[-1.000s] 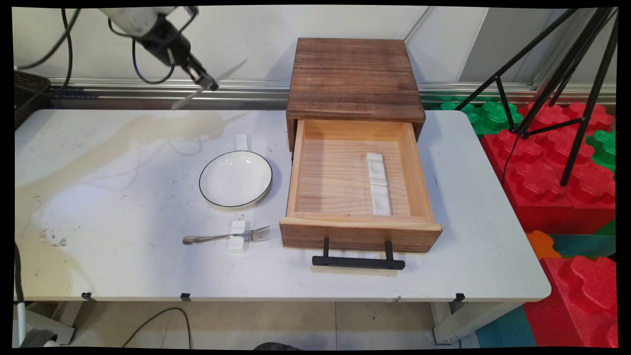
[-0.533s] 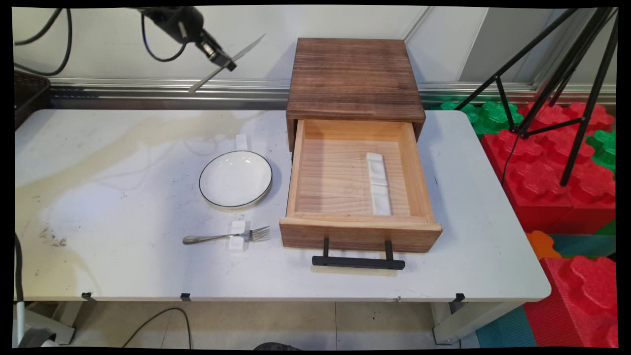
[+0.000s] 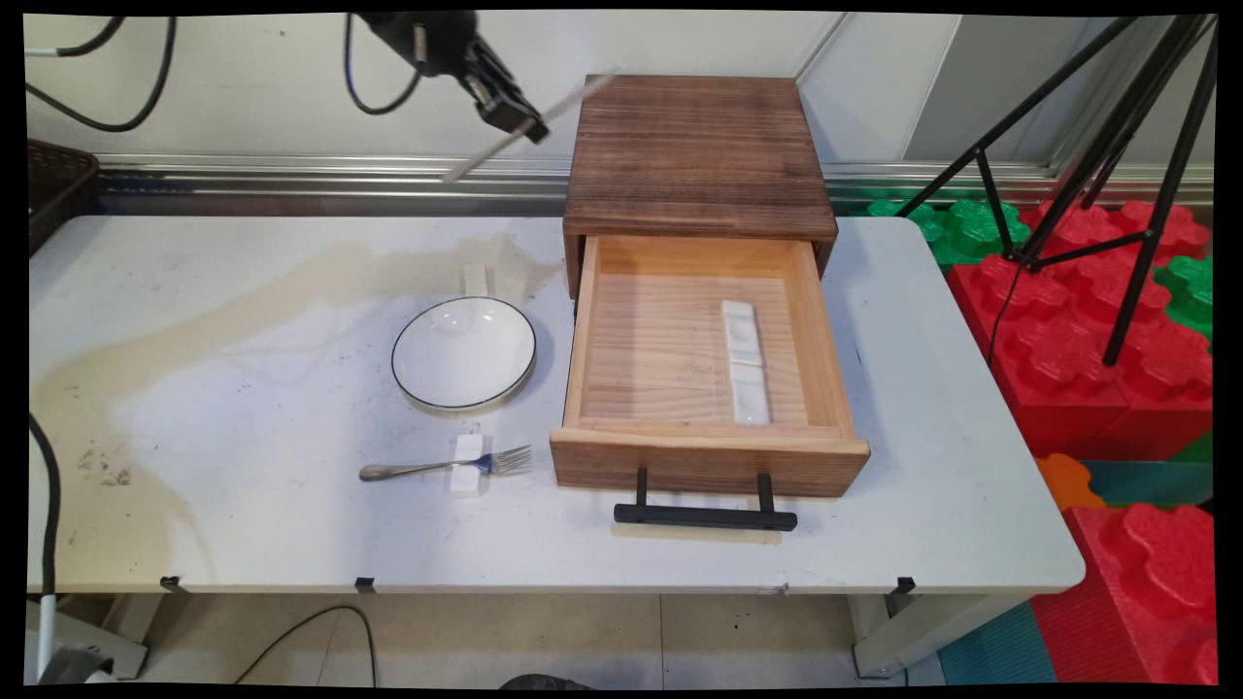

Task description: Place the picked object into the drawer

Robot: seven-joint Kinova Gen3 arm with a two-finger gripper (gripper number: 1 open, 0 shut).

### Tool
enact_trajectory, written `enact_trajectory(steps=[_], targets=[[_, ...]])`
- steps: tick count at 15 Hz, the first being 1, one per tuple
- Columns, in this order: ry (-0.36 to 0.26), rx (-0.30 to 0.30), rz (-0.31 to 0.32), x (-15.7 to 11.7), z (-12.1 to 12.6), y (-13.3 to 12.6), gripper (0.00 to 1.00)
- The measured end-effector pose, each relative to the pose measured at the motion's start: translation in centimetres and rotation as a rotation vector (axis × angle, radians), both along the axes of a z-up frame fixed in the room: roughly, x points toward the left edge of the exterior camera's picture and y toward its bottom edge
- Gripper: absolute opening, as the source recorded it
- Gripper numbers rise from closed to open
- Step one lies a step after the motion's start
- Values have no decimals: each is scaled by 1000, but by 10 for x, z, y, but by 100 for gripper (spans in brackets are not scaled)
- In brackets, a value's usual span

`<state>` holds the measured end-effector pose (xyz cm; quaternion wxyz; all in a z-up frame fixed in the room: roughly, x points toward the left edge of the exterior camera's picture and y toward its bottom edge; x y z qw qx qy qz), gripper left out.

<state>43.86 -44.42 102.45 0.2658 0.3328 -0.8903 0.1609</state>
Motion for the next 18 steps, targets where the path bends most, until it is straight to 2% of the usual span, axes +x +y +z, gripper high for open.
enact_trajectory(steps=[3,6,11,18], targets=[[8,9,-83,-35,0,0,0],[7,13,-141,-61,-3,-2,0],[-2,24,-242,-108,-17,-15,0],[-22,28,-318,-141,-46,-37,0]])
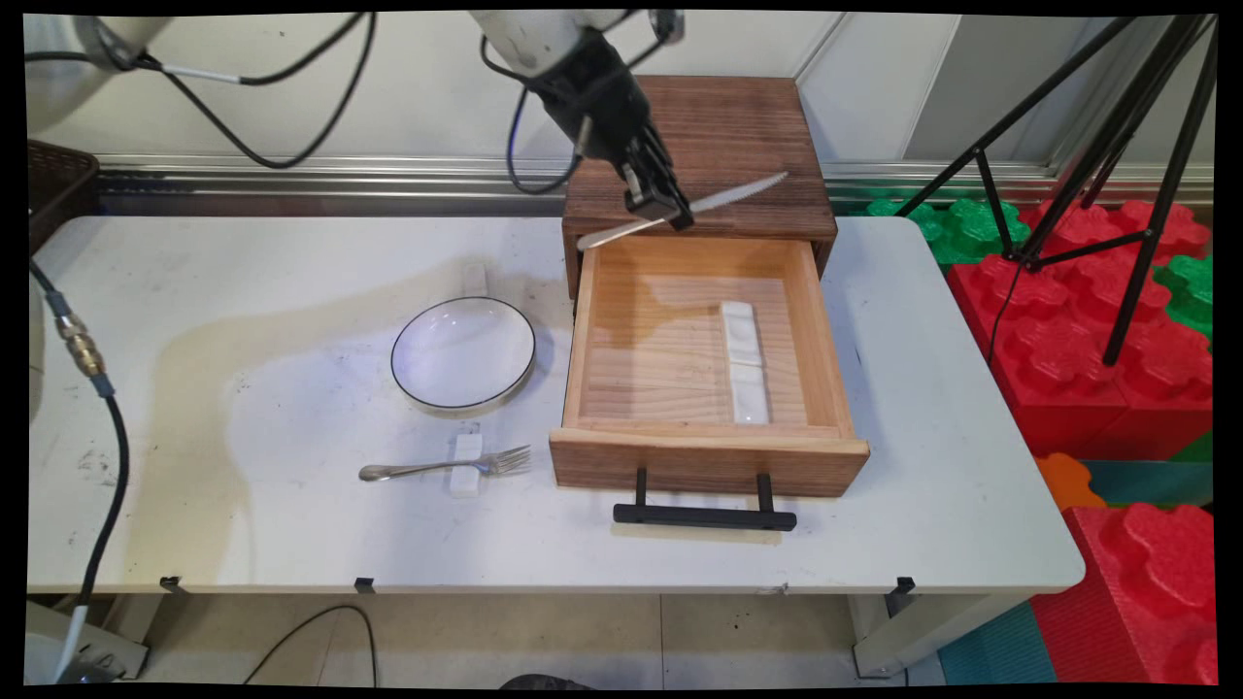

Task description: Place the picked object into the drawer

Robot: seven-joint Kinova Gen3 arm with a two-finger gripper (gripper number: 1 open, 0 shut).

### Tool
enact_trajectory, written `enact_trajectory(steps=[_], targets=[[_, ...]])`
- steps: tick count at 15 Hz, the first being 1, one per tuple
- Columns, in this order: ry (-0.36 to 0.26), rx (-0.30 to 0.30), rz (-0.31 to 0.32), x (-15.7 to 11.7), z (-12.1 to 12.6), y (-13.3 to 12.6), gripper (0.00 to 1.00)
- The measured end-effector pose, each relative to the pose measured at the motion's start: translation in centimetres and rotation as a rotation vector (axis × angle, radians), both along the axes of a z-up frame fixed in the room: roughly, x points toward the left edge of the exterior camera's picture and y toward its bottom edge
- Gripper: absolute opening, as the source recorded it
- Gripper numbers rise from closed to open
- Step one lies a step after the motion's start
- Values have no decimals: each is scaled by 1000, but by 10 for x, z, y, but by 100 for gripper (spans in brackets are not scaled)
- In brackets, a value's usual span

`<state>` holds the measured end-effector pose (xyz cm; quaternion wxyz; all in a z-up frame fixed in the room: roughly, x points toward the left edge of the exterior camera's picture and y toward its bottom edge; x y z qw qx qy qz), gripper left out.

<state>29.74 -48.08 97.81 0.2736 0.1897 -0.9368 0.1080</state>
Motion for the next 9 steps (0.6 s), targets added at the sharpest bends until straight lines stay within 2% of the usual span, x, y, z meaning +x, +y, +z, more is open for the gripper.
enact_trajectory(steps=[9], targets=[[-9,11,-65,-22,-51,-19,0]])
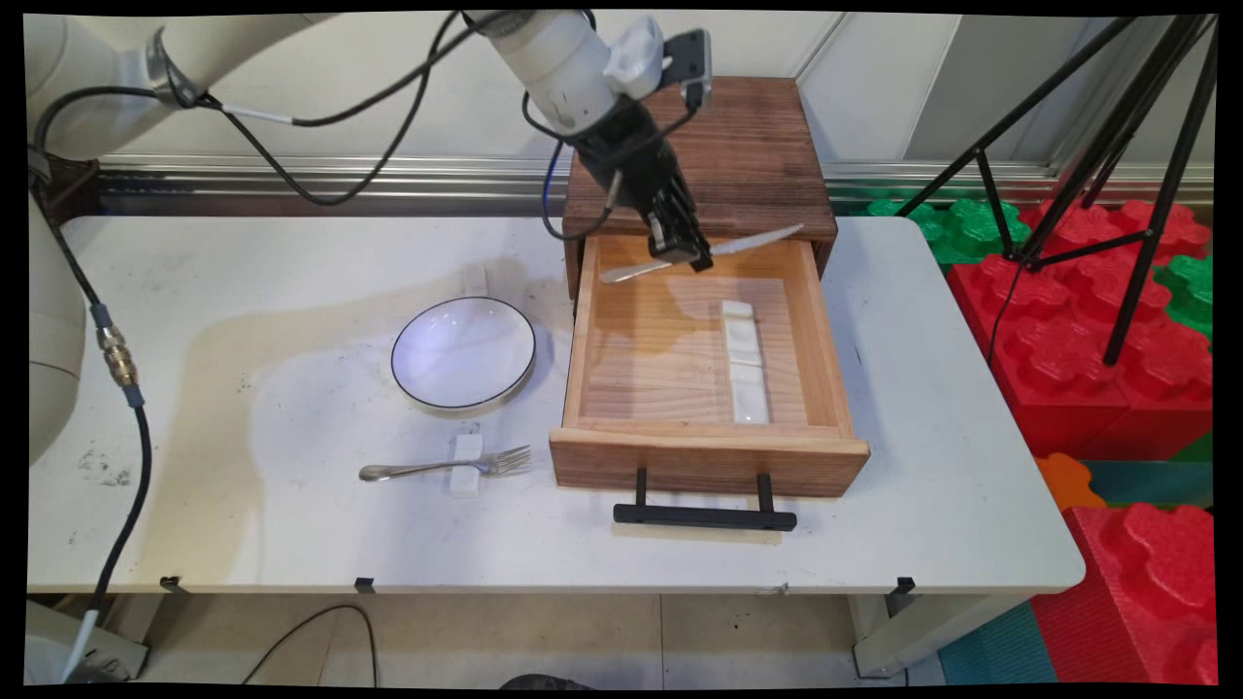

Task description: Place the picked object into the drawer

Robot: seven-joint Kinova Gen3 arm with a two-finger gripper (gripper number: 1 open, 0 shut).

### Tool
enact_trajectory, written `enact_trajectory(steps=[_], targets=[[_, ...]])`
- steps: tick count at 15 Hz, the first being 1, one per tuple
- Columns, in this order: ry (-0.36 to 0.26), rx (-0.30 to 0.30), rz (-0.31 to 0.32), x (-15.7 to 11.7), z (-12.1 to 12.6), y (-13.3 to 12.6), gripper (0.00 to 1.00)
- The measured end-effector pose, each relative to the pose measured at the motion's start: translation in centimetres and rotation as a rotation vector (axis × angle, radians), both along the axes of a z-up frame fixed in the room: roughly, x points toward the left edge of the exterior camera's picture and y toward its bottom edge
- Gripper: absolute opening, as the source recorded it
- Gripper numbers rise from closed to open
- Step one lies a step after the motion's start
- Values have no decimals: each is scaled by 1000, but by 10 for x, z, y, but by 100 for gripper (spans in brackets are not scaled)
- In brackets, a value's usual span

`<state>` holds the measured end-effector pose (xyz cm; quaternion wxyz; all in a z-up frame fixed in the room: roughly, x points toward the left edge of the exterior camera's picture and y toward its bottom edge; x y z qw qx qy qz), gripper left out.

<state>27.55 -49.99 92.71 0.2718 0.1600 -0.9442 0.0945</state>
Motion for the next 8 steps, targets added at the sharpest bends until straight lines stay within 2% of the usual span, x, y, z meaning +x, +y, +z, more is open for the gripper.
enact_trajectory(steps=[8], targets=[[0,14,-19,-5,-39,-7,0]])
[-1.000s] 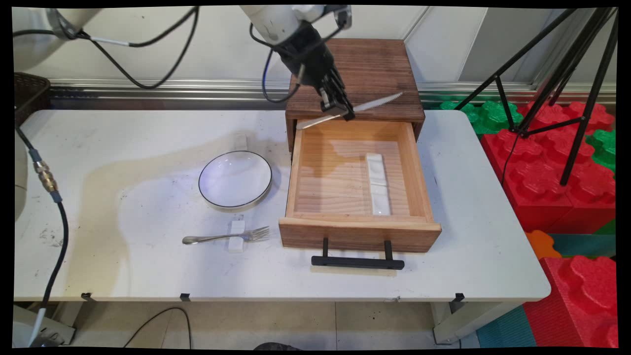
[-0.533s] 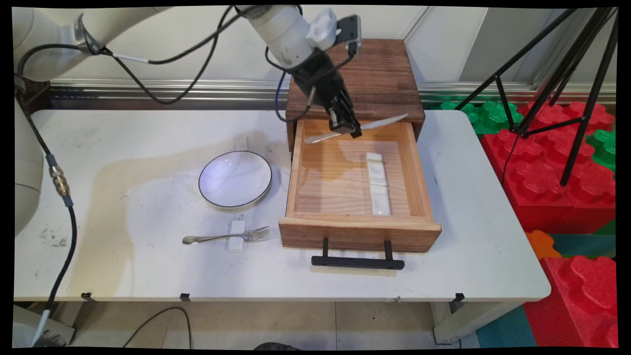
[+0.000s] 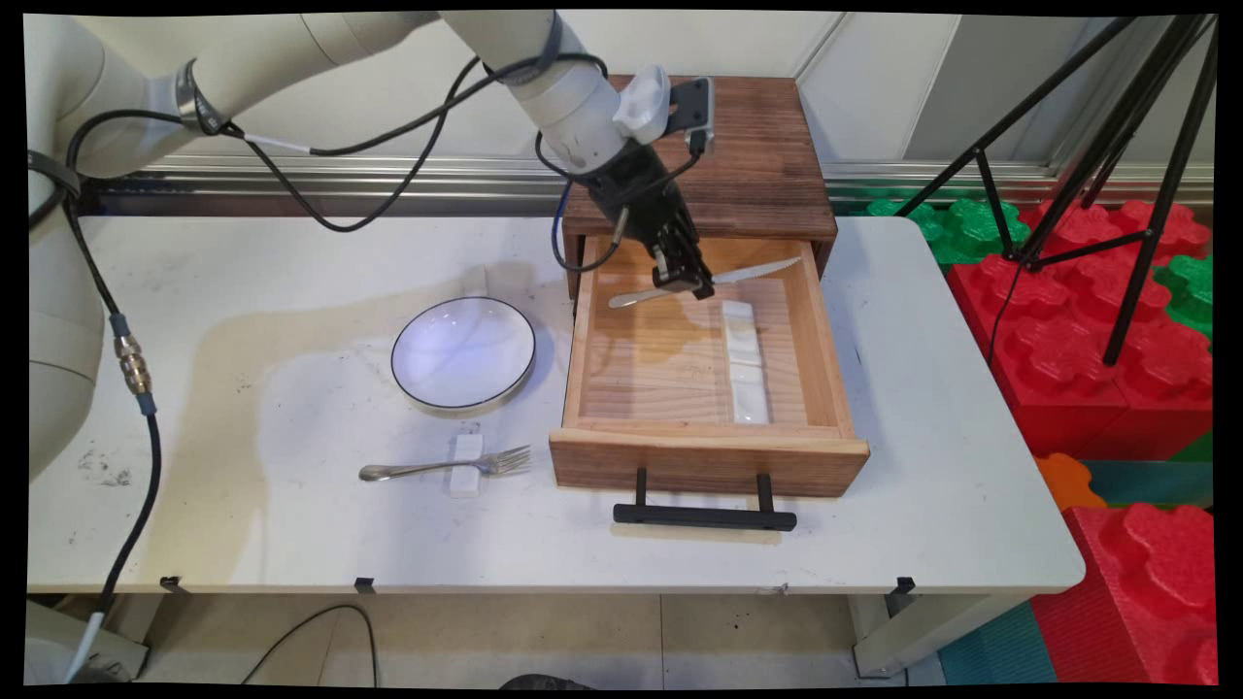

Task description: Place the picked object into the drawer

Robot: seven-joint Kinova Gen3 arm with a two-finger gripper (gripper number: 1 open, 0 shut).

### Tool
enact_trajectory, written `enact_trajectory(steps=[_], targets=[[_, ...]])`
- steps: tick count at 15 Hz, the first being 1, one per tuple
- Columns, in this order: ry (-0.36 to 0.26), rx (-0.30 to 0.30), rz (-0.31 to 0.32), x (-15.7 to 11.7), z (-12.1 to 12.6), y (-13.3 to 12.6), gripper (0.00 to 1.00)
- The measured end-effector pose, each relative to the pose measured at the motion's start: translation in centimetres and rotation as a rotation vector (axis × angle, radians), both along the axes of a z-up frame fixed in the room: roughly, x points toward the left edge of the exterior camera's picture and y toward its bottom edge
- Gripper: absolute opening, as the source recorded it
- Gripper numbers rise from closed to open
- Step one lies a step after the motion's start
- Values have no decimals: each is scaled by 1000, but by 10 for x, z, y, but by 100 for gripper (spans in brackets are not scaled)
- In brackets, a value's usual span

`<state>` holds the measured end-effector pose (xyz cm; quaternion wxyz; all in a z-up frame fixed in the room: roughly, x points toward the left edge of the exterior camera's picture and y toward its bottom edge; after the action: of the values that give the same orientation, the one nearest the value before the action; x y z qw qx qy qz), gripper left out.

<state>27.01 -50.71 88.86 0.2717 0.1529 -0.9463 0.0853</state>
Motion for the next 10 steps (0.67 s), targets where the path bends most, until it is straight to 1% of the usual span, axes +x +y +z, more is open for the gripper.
enact_trajectory(steps=[10], targets=[[1,15,4,1,-33,-5,0]])
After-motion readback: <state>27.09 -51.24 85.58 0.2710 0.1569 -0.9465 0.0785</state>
